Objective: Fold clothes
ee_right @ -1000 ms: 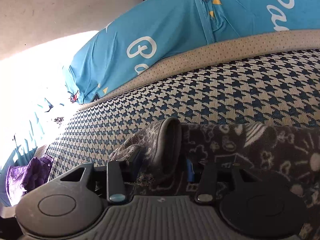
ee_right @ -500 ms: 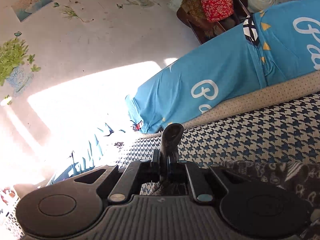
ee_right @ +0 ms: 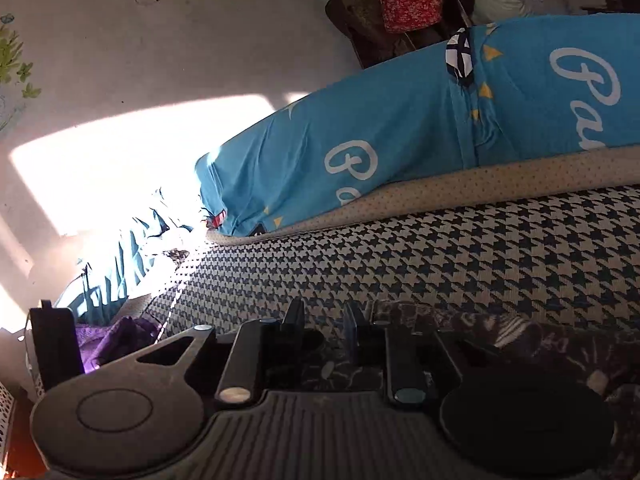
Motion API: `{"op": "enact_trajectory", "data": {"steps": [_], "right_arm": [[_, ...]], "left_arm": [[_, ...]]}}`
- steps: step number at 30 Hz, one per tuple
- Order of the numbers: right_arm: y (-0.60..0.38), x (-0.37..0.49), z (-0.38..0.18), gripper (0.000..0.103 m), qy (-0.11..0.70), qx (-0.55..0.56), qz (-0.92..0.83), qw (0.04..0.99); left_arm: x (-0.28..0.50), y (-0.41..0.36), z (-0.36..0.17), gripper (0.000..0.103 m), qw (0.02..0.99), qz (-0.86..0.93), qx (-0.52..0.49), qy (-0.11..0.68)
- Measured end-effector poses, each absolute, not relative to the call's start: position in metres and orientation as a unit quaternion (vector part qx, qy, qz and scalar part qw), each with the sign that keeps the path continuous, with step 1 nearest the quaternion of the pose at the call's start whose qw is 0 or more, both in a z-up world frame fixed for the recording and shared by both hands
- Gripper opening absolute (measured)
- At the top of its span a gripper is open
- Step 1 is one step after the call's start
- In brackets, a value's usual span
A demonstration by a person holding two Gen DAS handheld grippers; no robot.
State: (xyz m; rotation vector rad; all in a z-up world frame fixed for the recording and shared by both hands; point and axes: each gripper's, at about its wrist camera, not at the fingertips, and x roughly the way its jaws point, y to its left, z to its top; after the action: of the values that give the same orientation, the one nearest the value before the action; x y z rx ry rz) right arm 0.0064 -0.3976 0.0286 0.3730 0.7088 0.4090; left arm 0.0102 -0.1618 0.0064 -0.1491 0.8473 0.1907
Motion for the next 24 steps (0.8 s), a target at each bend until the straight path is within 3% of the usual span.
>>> {"op": "enact_trajectory", "data": {"steps": [3, 9, 14, 19, 24], "right_arm": [[-0.391, 0.008, 0.018, 0.03, 0.381, 0.127, 0.179, 0.898], [-0.367, -0.024, 0.016, 0.05, 0.398, 0.046, 0.212, 0.891], [-0.347, -0.049, 0.011, 0.055, 0.416, -0.02, 0.218, 0.883], [-0.329, -0.064, 0.008, 0.075, 0.41, -0.066, 0.221, 0.883], [-0.31, -0.068, -0.007, 0.073, 0.404, -0.134, 0.195, 0.884]], "left_arm": [[0.013, -0.158, 0.005, 0.017, 0.901, 0.098, -0.076, 0.415], [0.016, -0.156, 0.006, 0.017, 0.9, 0.092, -0.084, 0.418], [0.014, -0.158, 0.006, 0.018, 0.9, 0.087, -0.084, 0.419], [0.015, -0.155, 0.004, 0.018, 0.899, 0.088, -0.085, 0.421], [0.015, -0.156, 0.002, 0.018, 0.896, 0.084, -0.085, 0.427]]}}
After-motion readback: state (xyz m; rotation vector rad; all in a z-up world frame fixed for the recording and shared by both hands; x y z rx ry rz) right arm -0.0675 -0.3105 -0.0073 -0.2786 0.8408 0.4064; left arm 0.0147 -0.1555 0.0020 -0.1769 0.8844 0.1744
